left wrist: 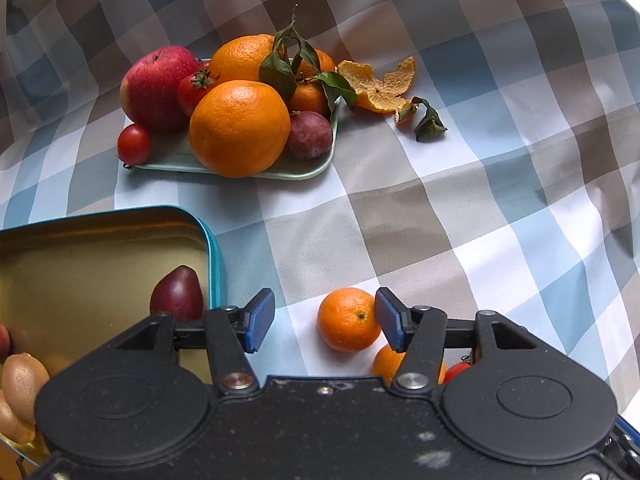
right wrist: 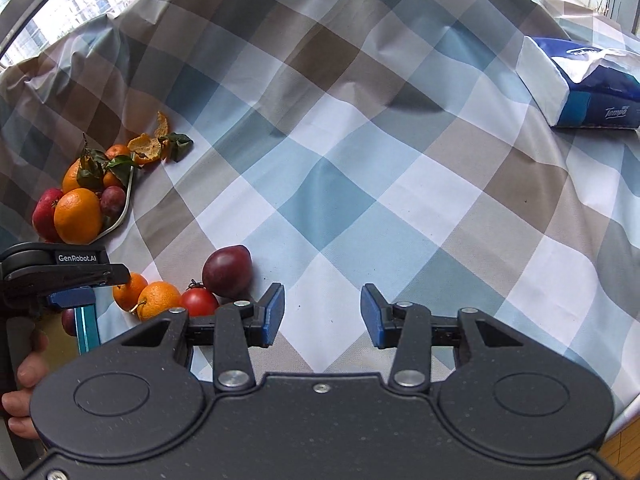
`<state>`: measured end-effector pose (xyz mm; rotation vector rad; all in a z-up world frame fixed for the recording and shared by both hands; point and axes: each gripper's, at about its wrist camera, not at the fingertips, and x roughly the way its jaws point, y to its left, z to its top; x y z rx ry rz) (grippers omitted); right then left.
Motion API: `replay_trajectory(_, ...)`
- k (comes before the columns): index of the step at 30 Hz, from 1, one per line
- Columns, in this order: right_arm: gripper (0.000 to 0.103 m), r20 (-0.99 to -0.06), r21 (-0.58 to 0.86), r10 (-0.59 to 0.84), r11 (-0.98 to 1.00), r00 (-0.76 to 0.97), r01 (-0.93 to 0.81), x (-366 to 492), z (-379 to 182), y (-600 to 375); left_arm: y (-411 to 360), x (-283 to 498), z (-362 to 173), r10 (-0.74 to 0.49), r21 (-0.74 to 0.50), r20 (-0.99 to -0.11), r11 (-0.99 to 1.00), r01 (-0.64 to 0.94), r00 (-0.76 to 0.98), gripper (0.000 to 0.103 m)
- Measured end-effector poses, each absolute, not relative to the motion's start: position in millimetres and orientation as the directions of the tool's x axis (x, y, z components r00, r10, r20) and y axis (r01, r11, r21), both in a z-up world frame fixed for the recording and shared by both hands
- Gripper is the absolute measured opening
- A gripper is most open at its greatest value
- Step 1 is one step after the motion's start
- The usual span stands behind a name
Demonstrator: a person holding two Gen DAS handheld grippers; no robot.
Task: Organize fruits
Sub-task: 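Grasp a tangerine with the left tool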
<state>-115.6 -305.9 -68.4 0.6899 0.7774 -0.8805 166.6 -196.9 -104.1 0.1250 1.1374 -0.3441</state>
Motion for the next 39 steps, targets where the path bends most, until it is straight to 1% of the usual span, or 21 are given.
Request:
replay_trajectory(6, 0.052, -0.818, 0.211, -0.403, 0.454, 0.411, 0.866, -123, -68, -307, -208, 168, -112, -0.219, -0.104, -0.913, 0.941, 0.322, 0.346, 0.059)
replay_trajectory(7, 0.051, -0.818, 0.215, -0.398, 0.456, 0.414, 0.864, -123, -67, -307, -211, 168, -115, -0.215, -0.100, -0.916, 0.940, 0.325, 0.338, 0.057)
replay_trajectory(9, 0.051, -0.816, 0.220, -0.394, 0.465, 0.423, 0.857, -125, -63, -306, -218, 165, -123, -0.188, -0.072, -0.926, 0.939, 0.336, 0.327, 0.057)
replay_trajectory(12, 0.051, -0.798, 0.212, -0.414, 0.486, 0.437, 0.848, -126, -53, -301, -228, 159, -129, -0.150, -0.013, -0.920, 0.935, 0.355, 0.362, 0.057)
replay_trajectory(13, 0.051, -0.793, 0.207, -0.421, 0.494, 0.440, 0.845, -127, -50, -300, -231, 157, -129, -0.142, 0.004, -0.916, 0.931, 0.364, 0.374, 0.055)
replay_trajectory(15, 0.051, -0.785, 0.201, -0.433, 0.497, 0.442, 0.844, -129, -47, -299, -234, 154, -128, -0.148, 0.005, -0.913, 0.927, 0.374, 0.381, 0.046)
replay_trajectory(16, 0.051, -0.783, 0.202, -0.438, 0.494, 0.442, 0.846, -131, -45, -300, -235, 153, -128, -0.165, -0.013, -0.912, 0.926, 0.378, 0.374, 0.037)
replay_trajectory(23, 0.051, -0.786, 0.214, -0.433, 0.478, 0.441, 0.852, -142, -47, -303, -235, 149, -123, -0.164, -0.013, -0.910, 0.930, 0.368, 0.381, 0.036)
replay_trajectory(34, 0.051, -0.798, 0.230, -0.398, 0.492, 0.452, 0.840, -135, -52, -303, -212, 144, -88, -0.223, -0.056, -0.885, 0.923, 0.382, 0.409, 0.036)
replay_trajectory(39, 0.051, -0.802, 0.260, -0.366, 0.497, 0.472, 0.828, -124, -54, -301, -201, 140, -79, -0.227, -0.038, -0.872, 0.915, 0.403, 0.434, 0.036)
